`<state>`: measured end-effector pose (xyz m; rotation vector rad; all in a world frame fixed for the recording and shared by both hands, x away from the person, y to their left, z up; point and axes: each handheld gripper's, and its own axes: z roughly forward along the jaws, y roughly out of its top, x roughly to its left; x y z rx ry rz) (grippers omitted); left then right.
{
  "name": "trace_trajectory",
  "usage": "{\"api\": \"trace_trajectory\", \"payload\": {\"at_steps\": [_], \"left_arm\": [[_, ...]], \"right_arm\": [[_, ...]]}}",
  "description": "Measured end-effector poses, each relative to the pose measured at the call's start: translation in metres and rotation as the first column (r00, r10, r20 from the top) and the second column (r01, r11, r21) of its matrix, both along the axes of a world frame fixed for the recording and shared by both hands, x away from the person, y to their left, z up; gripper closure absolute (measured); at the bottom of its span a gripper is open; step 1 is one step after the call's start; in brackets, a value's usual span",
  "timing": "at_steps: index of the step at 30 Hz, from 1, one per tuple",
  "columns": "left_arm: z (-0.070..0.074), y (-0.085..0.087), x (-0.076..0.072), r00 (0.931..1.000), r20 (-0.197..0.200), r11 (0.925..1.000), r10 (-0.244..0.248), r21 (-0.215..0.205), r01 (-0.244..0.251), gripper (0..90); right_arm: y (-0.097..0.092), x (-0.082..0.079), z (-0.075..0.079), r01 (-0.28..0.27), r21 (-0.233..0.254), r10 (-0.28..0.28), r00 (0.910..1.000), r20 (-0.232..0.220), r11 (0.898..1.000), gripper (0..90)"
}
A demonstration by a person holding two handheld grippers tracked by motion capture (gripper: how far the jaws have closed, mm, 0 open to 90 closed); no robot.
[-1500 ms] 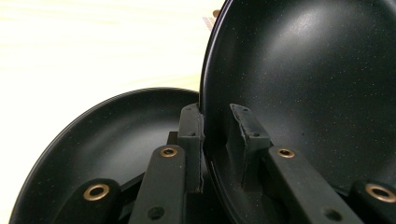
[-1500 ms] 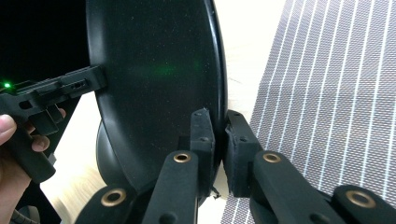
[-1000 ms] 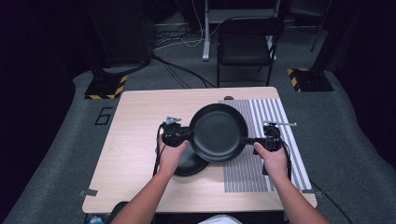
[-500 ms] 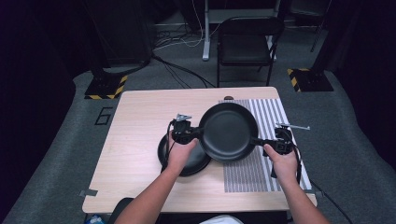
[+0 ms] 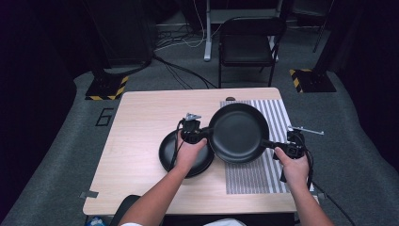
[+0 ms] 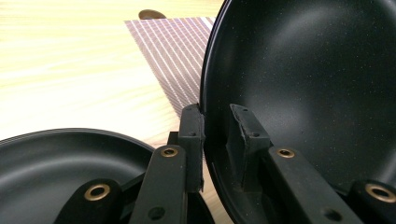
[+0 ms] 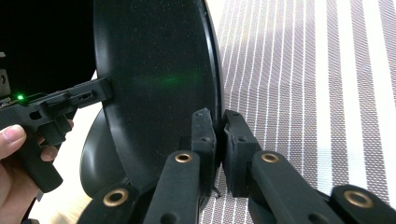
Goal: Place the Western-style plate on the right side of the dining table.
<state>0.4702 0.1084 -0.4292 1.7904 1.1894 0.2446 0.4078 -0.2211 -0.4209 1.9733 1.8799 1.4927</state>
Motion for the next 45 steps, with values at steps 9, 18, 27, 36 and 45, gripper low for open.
{"api": "trace_trajectory", "payload": {"at_steps": [9,18,27,36,45], "left_arm": [[-0.001,-0.014,0.004,0.9996,-0.005,0.9996,-0.029,-0.004,0.029,75.7],[-0.005,-0.029,0.006,0.9987,-0.017,0.9988,-0.048,-0.008,0.048,76.0],[-0.011,-0.042,0.009,0.9975,-0.02,0.9977,-0.068,-0.005,0.068,75.9],[-0.019,-0.053,0.012,0.9961,-0.034,0.9965,-0.082,-0.015,0.082,75.9],[-0.028,-0.061,0.015,0.9947,-0.054,0.9962,-0.087,-0.012,0.087,75.9]], "right_arm": [[-0.012,-0.006,-0.001,0.032,-0.001,-0.032,0.9995,0.008,1.0,84.4],[-0.027,-0.01,-0.005,0.058,0.006,-0.058,0.9983,0.007,0.998,84.5],[-0.037,-0.014,-0.01,0.079,0.003,-0.079,0.9968,0.006,0.997,84.6],[-0.046,-0.017,-0.012,0.093,-0.015,-0.093,0.9956,0.0,0.996,84.6],[-0.054,-0.015,-0.021,0.112,-0.006,-0.112,0.9934,-0.024,0.994,84.6]]}}
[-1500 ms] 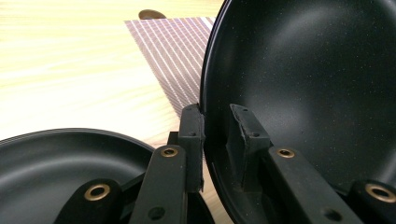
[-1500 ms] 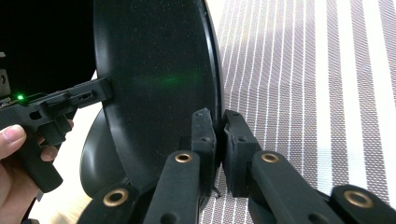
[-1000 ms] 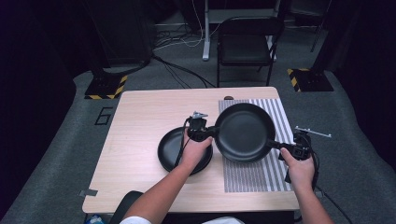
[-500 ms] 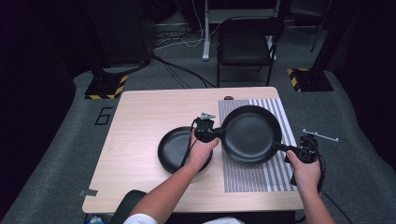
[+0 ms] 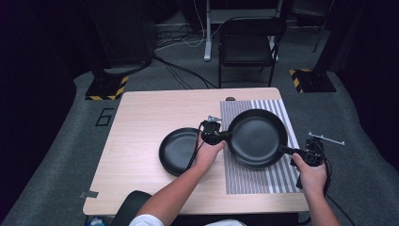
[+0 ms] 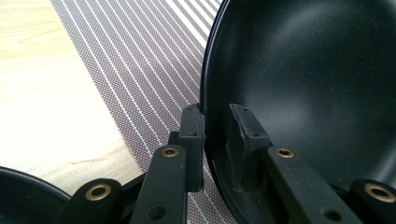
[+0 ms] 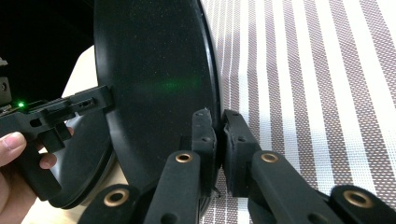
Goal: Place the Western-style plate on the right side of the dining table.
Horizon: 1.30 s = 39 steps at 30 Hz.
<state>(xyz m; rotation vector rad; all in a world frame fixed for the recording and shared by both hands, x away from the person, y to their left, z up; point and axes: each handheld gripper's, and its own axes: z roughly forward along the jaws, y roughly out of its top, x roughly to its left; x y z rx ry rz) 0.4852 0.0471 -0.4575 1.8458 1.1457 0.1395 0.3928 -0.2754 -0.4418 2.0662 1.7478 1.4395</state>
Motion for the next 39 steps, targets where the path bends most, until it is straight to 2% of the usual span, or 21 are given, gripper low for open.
{"api": "trace_trajectory", "payload": {"at_steps": [8,16,24,33,39], "left_arm": [[-0.008,-0.007,0.004,0.9999,-0.012,1.0,0.002,-0.009,-0.002,76.0],[-0.016,-0.014,0.009,0.9996,-0.028,1.0,0.0,-0.002,0.0,75.8],[-0.022,-0.016,0.015,0.9986,-0.051,0.9998,0.014,-0.009,-0.015,75.7],[-0.025,-0.016,0.019,0.9981,-0.058,0.9997,0.022,-0.008,-0.023,75.6],[-0.028,-0.017,0.02,0.9974,-0.069,0.9997,0.021,0.01,-0.021,75.4]], "right_arm": [[-0.006,0.004,-0.006,0.008,0.001,-0.008,0.9999,-0.006,1.0,84.6],[-0.012,0.009,-0.012,0.019,0.006,-0.018,0.9989,-0.042,1.0,84.5],[-0.014,0.016,-0.015,0.031,0.001,-0.031,0.9986,-0.043,1.0,84.6],[-0.013,0.022,-0.018,0.039,0.004,-0.038,0.9981,-0.049,0.999,84.6],[-0.013,0.023,-0.022,0.032,0.004,-0.031,0.9982,-0.05,0.999,84.5]]}}
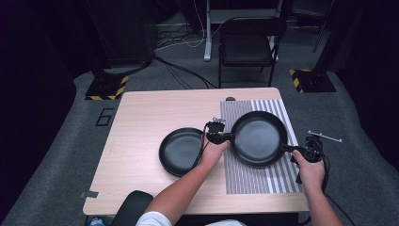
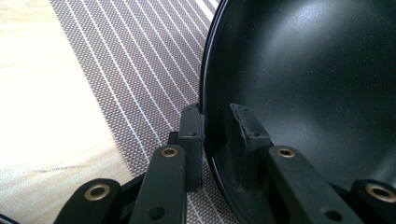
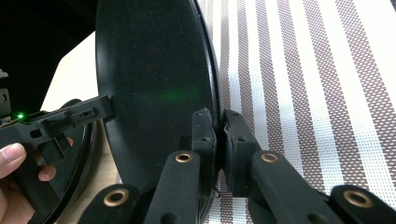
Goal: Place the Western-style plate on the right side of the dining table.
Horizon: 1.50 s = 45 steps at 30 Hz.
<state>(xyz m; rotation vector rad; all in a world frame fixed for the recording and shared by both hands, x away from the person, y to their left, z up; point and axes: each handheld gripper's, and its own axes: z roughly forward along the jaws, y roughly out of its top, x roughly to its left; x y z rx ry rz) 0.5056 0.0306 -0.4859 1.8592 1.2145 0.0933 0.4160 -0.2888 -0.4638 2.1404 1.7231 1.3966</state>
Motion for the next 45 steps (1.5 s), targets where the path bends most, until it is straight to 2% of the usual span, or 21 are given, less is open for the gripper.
{"api": "trace_trajectory", "payload": {"at_steps": [22,29,34,42,45], "left_arm": [[-0.006,-0.006,0.007,0.9995,-0.029,0.9993,0.007,0.037,-0.006,75.2],[-0.008,-0.009,0.009,0.9993,-0.037,0.9992,0.012,0.038,-0.011,75.1],[-0.01,-0.01,0.01,0.9991,-0.042,0.9982,0.004,0.059,-0.001,74.7],[-0.013,-0.014,0.012,0.9974,-0.072,0.9988,0.007,0.048,-0.003,74.5],[-0.014,-0.015,0.012,0.9977,-0.068,0.9986,0.006,0.054,-0.003,73.9]], "right_arm": [[-0.005,0.008,-0.014,0.015,0.033,-0.013,0.9993,-0.036,0.999,84.4],[-0.006,0.01,-0.016,0.014,0.024,-0.014,0.9995,-0.029,1.0,84.3],[-0.007,0.012,-0.018,0.021,0.028,-0.02,0.9987,-0.046,0.999,84.2],[-0.011,0.014,-0.023,0.038,0.024,-0.037,0.9982,-0.048,0.999,83.6],[-0.011,0.015,-0.023,0.039,0.033,-0.038,0.9979,-0.053,0.999,83.3]]}}
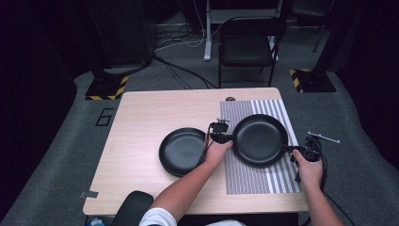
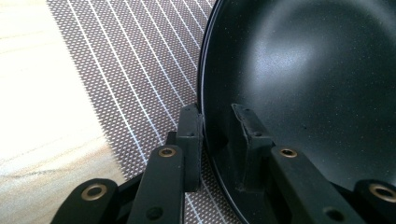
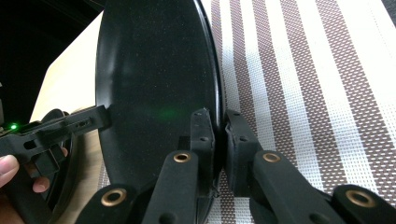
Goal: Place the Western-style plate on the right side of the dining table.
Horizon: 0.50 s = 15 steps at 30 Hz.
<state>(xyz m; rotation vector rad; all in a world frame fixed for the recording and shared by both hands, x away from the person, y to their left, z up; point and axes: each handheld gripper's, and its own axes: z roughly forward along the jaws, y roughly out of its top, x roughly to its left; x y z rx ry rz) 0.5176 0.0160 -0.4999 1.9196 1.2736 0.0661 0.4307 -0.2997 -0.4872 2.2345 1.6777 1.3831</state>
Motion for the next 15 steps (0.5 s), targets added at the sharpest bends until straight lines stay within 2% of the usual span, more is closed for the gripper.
{"api": "trace_trajectory", "payload": {"at_steps": [1,2,4,9,15], "left_arm": [[-0.0001,0.0002,0.0003,1.0,-0.003,1.0,-0.001,0.0,0.001,73.9],[-0.0001,0.0001,0.0005,1.0,-0.004,1.0,0.0,0.0,0.0,73.9],[-0.0001,-0.0002,0.0011,1.0,-0.01,1.0,0.002,-0.004,-0.002,73.9],[-0.0013,-0.0007,0.0037,0.9994,-0.034,1.0,0.004,-0.001,-0.004,73.5],[-0.0047,-0.0019,0.0055,0.9988,-0.049,1.0,0.001,-0.001,-0.001,72.3]], "right_arm": [[-0.0003,0.0005,-0.0007,-0.001,-0.002,0.001,1.0,0.003,1.0,83.2],[0.0002,0.0006,-0.0005,0.008,0.01,-0.008,0.9999,-0.012,1.0,83.2],[-0.0017,0.0019,-0.003,0.006,0.009,-0.006,1.0,0.001,1.0,83.1],[-0.0022,0.0038,-0.0048,0.003,0.006,-0.003,1.0,-0.003,1.0,82.3],[-0.0028,0.0066,-0.0104,0.007,0.004,-0.006,0.9997,-0.023,1.0,80.2]]}}
